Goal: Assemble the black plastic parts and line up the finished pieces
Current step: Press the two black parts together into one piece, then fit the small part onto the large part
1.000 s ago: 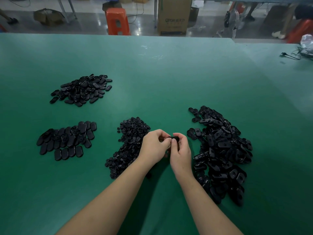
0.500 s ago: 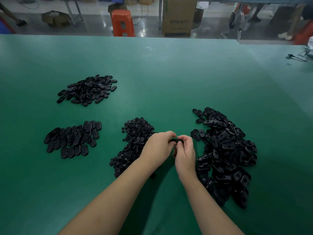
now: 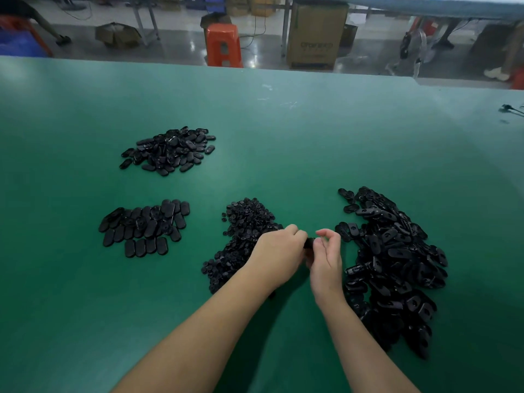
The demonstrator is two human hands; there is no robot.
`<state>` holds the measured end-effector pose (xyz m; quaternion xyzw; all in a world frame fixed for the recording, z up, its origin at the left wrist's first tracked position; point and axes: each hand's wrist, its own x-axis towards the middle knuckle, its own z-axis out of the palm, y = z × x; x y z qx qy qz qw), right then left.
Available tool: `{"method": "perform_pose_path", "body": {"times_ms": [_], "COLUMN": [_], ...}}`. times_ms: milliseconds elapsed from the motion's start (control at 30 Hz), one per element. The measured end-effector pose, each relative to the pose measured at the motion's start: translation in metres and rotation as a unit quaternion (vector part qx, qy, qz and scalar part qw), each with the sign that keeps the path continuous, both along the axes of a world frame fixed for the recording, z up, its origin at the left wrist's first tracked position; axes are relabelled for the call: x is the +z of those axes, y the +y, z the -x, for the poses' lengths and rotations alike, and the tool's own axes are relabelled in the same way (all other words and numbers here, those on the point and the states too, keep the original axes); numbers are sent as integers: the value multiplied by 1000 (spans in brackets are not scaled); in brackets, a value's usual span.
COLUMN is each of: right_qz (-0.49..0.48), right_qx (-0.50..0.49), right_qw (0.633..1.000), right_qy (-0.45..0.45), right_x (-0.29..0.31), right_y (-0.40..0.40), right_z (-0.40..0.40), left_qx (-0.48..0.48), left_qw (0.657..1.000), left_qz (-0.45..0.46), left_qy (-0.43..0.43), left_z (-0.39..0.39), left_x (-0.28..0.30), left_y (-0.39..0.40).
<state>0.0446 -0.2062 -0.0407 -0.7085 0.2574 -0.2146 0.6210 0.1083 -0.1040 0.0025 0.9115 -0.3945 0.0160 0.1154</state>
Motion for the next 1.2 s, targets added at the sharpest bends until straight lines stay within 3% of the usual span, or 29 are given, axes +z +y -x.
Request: {"method": "perform_pose_path", "body": {"times_ms": [100,267,467,667,733,800,933,1200], "right_qz": [33,71,71,67,69,70,81,85], "right_qx": [7,15,6,11,13,15,13,12], "right_qw": [999,997,997,997,996,996,995,994], "right_qy": [-4,30,41,47,49,51,55,68], "right_x": [-4,-9,-11,-11,-11,-10,-9,-7], "right_y": [-1,-1,-1,-2,-2,-1,0,2], "right_z": [-1,-2,-3,-4,-4,-4,-3,-2], "left_qx": [56,230,429,511,498,429,290,246], "left_qw": [995,954,887,849,852,883,944,960], "left_qz": [84,186,171,137,159,186,160,128], "left_qy": [25,49,-12,3,-7,-21,2,46], "left_z": [-7,-44,-71,-86,-84,-79,-69,-73], "left_x": [1,0,-8,-18,-19,-20,-27,-44], "left_y": [16,83,180,210,204,190,156,126]}}
